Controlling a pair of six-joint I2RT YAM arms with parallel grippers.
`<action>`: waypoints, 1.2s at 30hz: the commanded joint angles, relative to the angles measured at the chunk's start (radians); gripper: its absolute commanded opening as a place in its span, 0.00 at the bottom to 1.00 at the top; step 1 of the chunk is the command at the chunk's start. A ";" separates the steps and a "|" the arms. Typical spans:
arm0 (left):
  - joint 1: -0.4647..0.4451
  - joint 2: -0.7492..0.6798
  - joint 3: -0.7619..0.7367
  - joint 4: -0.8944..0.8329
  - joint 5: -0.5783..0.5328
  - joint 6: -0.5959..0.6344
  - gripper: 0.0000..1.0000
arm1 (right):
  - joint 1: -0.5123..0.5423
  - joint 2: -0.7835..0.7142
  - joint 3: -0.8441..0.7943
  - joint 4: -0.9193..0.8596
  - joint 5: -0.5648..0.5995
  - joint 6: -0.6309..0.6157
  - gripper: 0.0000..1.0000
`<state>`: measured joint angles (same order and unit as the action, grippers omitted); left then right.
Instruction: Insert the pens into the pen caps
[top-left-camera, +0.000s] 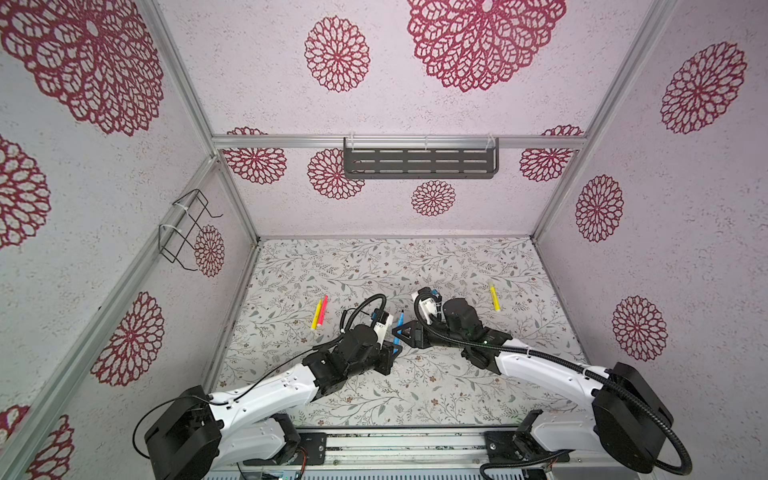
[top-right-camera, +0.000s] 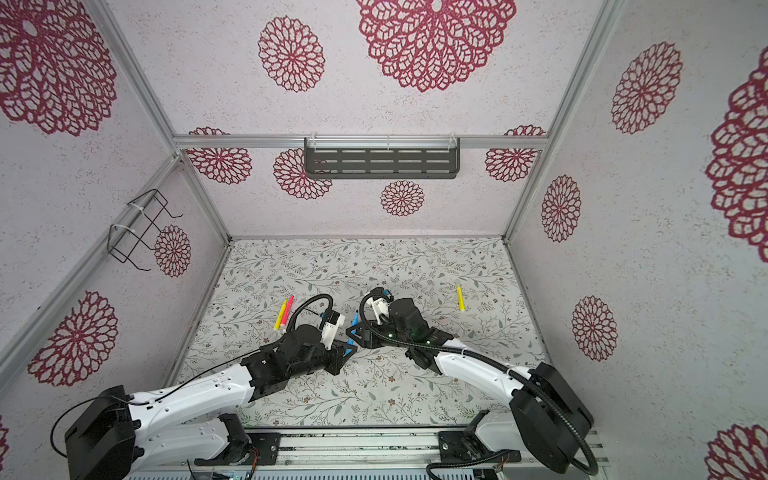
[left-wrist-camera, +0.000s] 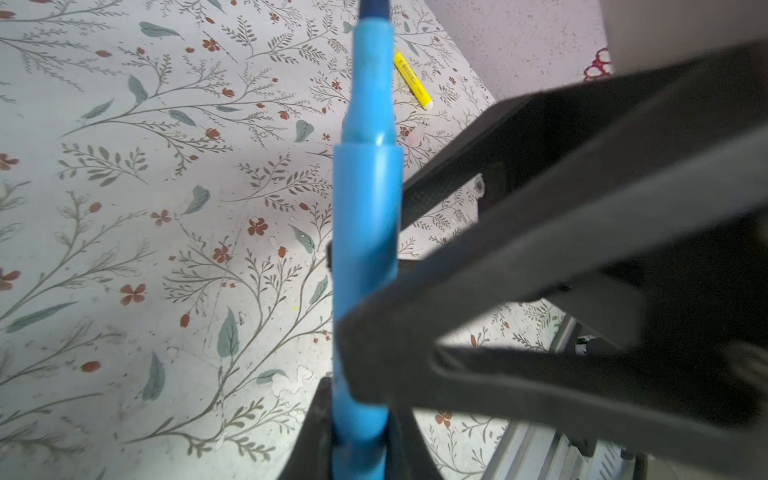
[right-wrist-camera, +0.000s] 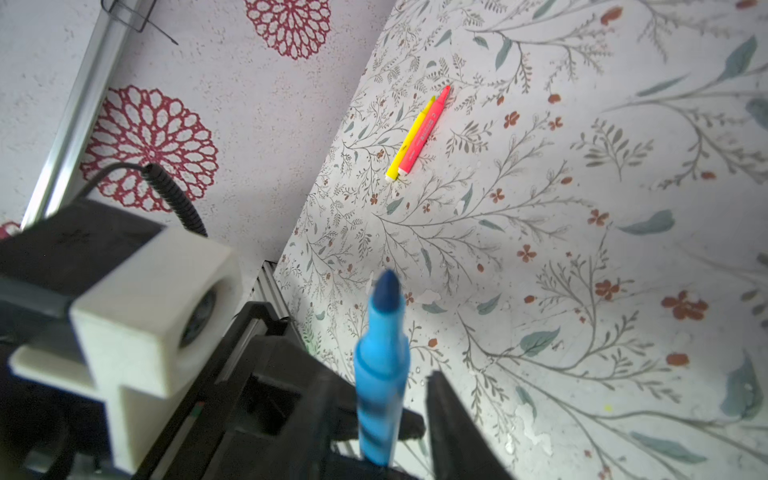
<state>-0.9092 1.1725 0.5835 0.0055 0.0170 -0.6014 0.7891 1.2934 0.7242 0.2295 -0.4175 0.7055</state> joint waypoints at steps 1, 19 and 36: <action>0.002 -0.007 -0.006 -0.007 -0.048 -0.020 0.00 | 0.006 -0.082 0.032 -0.052 0.068 -0.053 0.71; 0.015 -0.126 -0.101 0.053 -0.031 -0.053 0.00 | -0.194 -0.286 0.108 -0.507 0.398 -0.294 0.99; 0.014 -0.209 -0.152 0.034 -0.033 -0.083 0.00 | -0.546 0.129 0.172 -0.440 0.224 -0.415 0.86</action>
<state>-0.9005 0.9806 0.4389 0.0231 -0.0090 -0.6704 0.2642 1.3907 0.8539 -0.2443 -0.1394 0.3294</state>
